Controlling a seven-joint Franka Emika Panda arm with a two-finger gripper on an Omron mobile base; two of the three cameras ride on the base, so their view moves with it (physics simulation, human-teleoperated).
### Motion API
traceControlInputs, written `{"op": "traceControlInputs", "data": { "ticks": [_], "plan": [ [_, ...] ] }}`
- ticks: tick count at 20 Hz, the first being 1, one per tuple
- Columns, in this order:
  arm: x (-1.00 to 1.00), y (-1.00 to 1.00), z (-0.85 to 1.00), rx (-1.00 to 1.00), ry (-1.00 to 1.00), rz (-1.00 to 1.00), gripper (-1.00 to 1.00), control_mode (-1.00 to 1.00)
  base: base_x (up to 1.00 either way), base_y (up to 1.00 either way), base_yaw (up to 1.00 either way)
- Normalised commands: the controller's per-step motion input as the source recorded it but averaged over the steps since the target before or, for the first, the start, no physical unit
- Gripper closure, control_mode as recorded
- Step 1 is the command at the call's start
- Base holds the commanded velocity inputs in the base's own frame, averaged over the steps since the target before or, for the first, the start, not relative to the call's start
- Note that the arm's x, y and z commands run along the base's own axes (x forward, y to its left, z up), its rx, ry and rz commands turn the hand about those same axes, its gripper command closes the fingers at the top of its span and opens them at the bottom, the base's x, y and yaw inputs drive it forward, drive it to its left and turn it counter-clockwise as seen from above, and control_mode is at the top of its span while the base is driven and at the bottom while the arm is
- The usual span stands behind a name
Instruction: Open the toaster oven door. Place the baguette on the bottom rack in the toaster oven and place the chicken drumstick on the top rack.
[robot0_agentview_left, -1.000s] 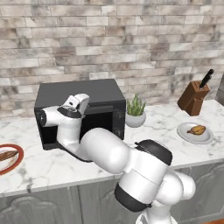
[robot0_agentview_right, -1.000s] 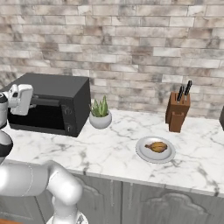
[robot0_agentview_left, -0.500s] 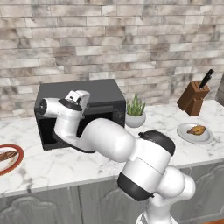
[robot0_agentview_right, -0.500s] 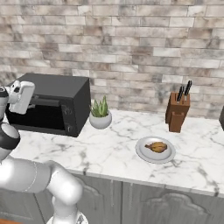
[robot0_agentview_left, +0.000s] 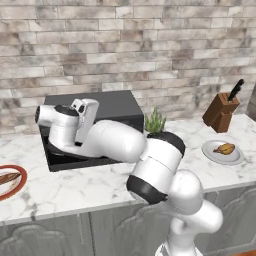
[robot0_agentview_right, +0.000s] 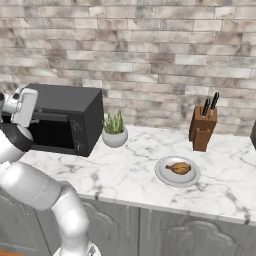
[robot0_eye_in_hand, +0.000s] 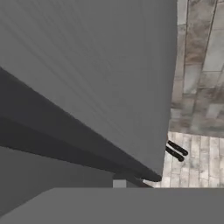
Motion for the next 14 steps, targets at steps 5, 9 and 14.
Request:
{"op": "traceControlInputs", "data": {
  "ticks": [5, 9, 14],
  "plan": [
    [0.38, 0.02, -0.94, -0.02, 0.00, 0.15, 1.00, -1.00, 0.00, 0.00, 0.00],
    [0.37, 0.01, -0.94, -0.02, 0.00, 0.16, 1.00, -1.00, 0.00, 0.00, 0.00],
    [0.29, 0.00, -0.94, -0.01, 0.00, 0.14, 1.00, -1.00, 0.00, 0.00, 0.00]
  ]
}}
